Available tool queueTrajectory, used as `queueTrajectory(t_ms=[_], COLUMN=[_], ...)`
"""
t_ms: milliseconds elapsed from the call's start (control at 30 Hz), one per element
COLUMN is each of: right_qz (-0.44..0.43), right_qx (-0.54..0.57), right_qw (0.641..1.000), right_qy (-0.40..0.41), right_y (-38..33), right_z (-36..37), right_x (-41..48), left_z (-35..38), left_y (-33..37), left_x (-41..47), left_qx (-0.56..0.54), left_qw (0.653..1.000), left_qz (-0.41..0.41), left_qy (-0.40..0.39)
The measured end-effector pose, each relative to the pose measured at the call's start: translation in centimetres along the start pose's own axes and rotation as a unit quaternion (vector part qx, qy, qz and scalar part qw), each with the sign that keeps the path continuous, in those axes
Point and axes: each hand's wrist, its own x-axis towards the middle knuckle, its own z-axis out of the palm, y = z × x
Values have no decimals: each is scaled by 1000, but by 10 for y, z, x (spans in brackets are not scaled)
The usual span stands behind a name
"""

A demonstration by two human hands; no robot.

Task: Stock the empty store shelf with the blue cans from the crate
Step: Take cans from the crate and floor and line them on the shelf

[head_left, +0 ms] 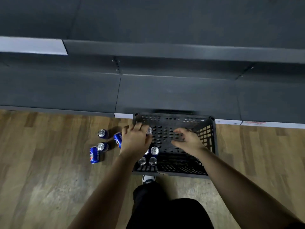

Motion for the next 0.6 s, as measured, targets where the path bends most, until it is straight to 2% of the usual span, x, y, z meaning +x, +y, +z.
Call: queueTrajectory(t_ms=[167, 400, 600], right_qz=[21, 40, 25], right_qx=[15, 16, 10], right_qw=[999, 997, 997], right_qy=[-23, -67, -72], right_y=[53, 123, 160], right_z=[64, 150, 194], right_x=[54, 123, 170], left_z=[89, 206, 271], left_y=[-25, -59, -78], left_x=[14, 34, 51], left_qx=[-9, -14, -21], left_qw=[999, 1000, 1000], left_qz=[-13, 0, 4], left_qy=[-30, -21, -2])
